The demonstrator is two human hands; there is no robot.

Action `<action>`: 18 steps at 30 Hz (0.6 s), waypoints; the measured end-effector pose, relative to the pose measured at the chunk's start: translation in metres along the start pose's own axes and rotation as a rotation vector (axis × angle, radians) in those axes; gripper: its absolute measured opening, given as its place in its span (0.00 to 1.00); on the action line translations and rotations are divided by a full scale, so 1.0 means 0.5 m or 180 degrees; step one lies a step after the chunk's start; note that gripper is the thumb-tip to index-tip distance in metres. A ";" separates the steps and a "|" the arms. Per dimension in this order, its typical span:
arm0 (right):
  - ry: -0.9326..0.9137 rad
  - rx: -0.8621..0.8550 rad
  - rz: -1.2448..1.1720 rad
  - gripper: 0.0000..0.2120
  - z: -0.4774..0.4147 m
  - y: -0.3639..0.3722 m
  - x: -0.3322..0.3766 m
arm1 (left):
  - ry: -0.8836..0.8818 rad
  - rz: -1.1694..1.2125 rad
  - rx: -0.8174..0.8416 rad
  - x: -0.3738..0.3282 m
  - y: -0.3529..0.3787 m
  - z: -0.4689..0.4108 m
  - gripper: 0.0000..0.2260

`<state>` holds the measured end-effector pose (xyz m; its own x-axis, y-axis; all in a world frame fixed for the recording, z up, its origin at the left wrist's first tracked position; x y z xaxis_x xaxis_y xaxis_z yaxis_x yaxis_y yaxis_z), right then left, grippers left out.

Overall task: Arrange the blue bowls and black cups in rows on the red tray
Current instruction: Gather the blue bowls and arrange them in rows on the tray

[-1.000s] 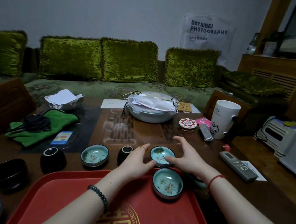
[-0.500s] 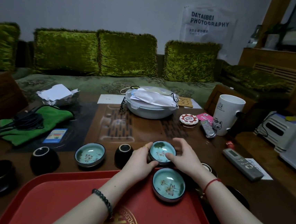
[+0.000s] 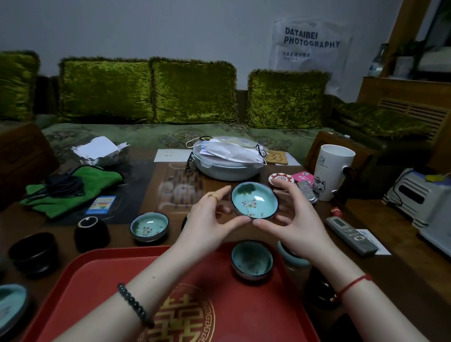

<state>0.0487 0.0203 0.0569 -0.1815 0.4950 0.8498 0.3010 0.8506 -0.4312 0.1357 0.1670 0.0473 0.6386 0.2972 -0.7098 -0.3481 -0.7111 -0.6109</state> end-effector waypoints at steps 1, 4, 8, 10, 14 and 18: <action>-0.0054 -0.0002 0.0071 0.35 0.016 -0.001 0.010 | 0.0041 -0.0025 -0.0003 -0.010 -0.001 0.016 0.31; -0.0126 -0.0022 0.0246 0.37 0.065 0.001 0.028 | 0.0097 0.0026 -0.0017 -0.030 0.003 0.065 0.30; -0.0076 -0.0028 0.0372 0.38 0.130 0.014 0.029 | 0.0110 0.0139 -0.0002 -0.036 0.023 0.127 0.28; -0.0039 -0.0011 0.0391 0.38 0.160 0.023 0.022 | 0.0071 0.0143 0.0064 -0.033 0.037 0.154 0.28; 0.0096 0.0068 0.0398 0.38 0.208 0.043 -0.005 | -0.0017 0.0094 0.0141 -0.022 0.065 0.198 0.28; 0.0261 0.0189 0.0346 0.38 0.239 0.056 -0.033 | -0.0191 -0.0073 0.0323 -0.009 0.088 0.225 0.29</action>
<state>-0.0517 0.0569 -0.0053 -0.0730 0.5707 0.8179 0.2583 0.8029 -0.5373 0.0403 0.2060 -0.0162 0.6060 0.3525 -0.7131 -0.4034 -0.6364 -0.6575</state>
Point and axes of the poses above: each hand's wrist, its own z-axis away from the middle knuckle, its own y-axis out of the palm, x = y × z, the point moved 2 cm from there along -z, towards the middle knuckle, and after that the axes turned 12 degrees about x, right-handed, at the moved point
